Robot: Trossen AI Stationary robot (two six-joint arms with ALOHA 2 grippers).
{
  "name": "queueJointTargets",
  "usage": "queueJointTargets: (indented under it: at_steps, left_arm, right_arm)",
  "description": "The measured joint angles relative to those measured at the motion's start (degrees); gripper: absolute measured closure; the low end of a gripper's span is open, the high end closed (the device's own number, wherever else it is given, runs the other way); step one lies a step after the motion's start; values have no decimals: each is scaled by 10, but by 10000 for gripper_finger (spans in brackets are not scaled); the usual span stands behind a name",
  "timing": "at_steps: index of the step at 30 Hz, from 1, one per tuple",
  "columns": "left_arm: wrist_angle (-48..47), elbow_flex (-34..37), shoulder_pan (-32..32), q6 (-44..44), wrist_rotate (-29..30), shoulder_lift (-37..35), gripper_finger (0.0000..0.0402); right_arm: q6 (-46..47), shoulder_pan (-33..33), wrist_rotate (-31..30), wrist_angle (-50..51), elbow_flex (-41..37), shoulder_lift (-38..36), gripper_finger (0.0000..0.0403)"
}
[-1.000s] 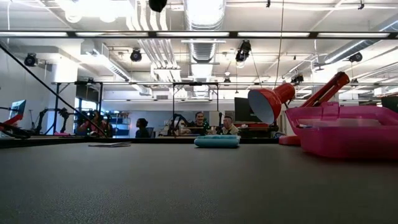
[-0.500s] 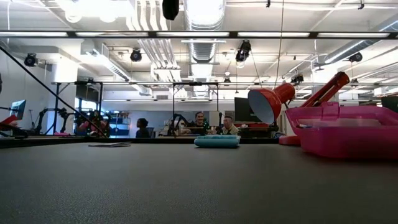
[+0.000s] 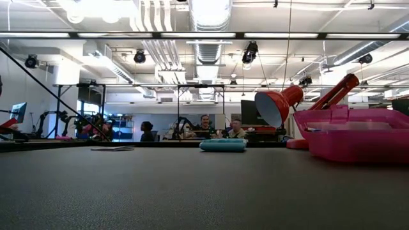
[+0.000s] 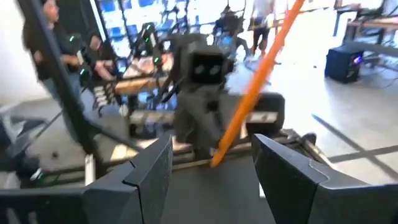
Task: Pack school essentials
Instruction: Put the orange pencil into the red supply box
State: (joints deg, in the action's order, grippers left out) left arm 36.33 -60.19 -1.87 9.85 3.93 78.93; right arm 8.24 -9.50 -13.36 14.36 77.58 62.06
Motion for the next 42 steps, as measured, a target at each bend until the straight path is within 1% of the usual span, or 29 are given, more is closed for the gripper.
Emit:
queueJointTargets:
  at_steps: [3,12,15,17,20,26,30,37,39,42]
  left_arm:
    - [24,1,-1,-17,-23,0,394]
    - [28,4,-1,-17,-24,0,394]
    - [25,6,-1,-17,-24,0,394]
    - [27,6,0,-17,-24,0,394]
    - [26,6,0,-18,-24,0,394]
    - [27,6,0,-30,-20,0,394]
    - [27,6,1,-32,-18,0,394]
    - [25,6,1,-30,-16,0,391]
    - [20,6,1,-29,-16,0,379]
    - [4,4,0,-29,-17,0,342]
  right_arm:
    - [-1,13,-2,-35,0,12,193]
    - [1,34,-2,-99,0,31,194]
    - [0,33,-2,-113,0,32,201]
    - [-4,33,-1,-119,0,32,215]
    - [-6,33,-2,-121,0,32,247]
    - [-2,33,-14,-128,0,32,334]
    - [32,33,-14,-131,0,32,382]
    - [76,33,-33,-127,0,35,387]
    - [84,33,-34,-119,0,34,388]
    - [85,33,-36,-112,0,34,389]
